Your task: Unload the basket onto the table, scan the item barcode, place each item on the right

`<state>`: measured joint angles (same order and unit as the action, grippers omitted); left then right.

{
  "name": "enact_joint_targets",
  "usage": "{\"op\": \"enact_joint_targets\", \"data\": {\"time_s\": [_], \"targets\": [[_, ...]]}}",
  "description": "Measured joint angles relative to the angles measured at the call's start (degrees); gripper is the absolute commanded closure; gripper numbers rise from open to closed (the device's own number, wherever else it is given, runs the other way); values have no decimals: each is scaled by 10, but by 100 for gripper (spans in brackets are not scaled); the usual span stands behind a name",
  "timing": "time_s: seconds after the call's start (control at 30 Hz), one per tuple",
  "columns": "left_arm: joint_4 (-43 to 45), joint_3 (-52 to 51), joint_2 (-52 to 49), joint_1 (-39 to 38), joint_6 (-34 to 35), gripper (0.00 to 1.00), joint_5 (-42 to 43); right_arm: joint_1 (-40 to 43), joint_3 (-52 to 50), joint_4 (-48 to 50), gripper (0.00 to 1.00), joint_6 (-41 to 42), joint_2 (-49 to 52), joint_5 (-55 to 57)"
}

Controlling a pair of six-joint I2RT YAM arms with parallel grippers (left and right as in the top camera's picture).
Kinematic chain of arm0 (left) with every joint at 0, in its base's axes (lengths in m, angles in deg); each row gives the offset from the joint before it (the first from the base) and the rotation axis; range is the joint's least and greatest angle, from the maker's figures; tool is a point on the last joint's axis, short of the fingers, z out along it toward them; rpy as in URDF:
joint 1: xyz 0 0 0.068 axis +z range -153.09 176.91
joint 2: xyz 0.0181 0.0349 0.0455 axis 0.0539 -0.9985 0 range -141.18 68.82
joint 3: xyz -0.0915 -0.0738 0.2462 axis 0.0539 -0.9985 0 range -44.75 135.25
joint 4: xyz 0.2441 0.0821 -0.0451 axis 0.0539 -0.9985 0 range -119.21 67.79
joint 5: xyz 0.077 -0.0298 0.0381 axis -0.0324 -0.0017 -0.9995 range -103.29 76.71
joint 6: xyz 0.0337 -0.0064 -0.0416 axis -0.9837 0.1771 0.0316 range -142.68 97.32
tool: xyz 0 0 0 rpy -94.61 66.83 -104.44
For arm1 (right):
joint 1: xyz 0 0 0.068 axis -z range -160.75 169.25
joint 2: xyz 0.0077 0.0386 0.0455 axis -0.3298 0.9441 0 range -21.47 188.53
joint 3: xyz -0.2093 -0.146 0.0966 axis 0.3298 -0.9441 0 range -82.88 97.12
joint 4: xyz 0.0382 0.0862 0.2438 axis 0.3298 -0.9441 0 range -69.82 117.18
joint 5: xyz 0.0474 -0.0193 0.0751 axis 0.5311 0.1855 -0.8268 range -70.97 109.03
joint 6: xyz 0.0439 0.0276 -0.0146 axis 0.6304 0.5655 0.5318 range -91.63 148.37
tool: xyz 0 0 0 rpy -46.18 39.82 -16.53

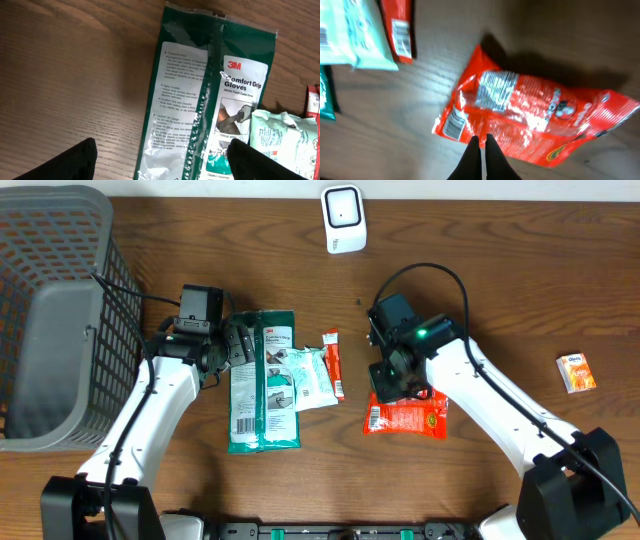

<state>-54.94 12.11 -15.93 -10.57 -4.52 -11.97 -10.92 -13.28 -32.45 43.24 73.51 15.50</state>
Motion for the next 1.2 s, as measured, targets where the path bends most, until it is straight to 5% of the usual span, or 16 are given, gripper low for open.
{"op": "enact_joint_targets", "data": {"time_s": [0.37, 0.83, 1.2], "targets": [[0, 0, 0, 0, 0, 16, 0, -84, -149, 108, 97, -45, 2, -42], [0, 0, 0, 0, 0, 16, 0, -92, -199, 301, 83, -60, 4, 73], [0, 0, 0, 0, 0, 16, 0, -55, -143, 219, 76, -33, -12, 11]]}}
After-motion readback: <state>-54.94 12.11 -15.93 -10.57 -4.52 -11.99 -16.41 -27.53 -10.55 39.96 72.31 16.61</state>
